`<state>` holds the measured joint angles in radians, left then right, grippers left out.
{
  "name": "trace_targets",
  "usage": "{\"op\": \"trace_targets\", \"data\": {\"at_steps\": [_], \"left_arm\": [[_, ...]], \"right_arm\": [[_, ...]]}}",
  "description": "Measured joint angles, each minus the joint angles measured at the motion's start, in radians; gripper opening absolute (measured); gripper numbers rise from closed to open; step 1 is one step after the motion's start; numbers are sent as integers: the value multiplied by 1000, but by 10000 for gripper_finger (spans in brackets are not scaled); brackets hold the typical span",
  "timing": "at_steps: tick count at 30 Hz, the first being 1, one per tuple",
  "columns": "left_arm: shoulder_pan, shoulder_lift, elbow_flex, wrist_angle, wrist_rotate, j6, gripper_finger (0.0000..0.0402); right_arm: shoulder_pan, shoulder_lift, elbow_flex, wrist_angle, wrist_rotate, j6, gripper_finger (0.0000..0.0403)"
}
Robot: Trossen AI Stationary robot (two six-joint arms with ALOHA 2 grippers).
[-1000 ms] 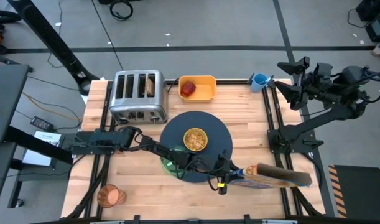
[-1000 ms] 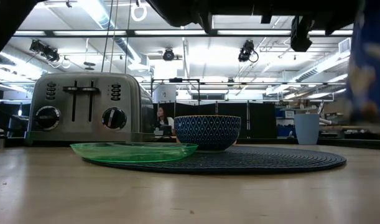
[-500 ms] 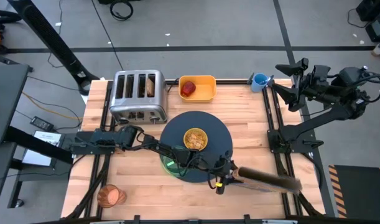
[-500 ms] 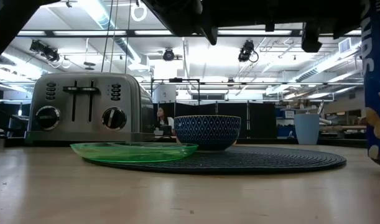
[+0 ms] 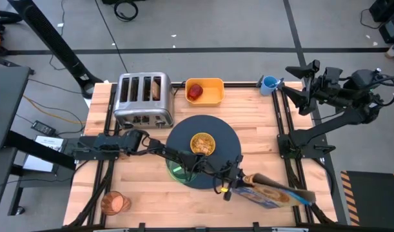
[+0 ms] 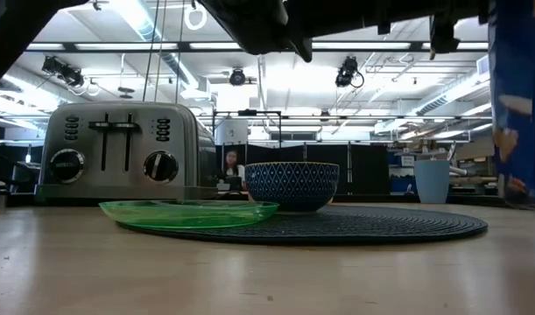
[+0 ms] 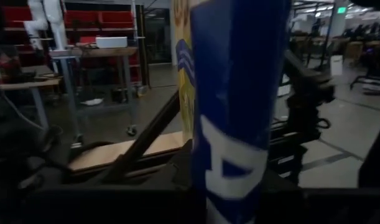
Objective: Arrange a breakfast setting
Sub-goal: Pour the cereal from the blue cereal box into the yellow bowl
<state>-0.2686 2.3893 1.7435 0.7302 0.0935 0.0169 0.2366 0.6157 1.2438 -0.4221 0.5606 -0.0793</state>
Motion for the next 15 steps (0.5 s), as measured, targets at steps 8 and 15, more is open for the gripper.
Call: {"op": "trace_targets", "data": {"at_steps": [8,15], "left_arm": [[-4,0,0,-17,0,-4,48],[-11,0,0,-28,17,-33,48]], "right_arm": [[-38,11,0,-1,-2,-3,374],[-57,31,0,-13,-21,0,374]]}}
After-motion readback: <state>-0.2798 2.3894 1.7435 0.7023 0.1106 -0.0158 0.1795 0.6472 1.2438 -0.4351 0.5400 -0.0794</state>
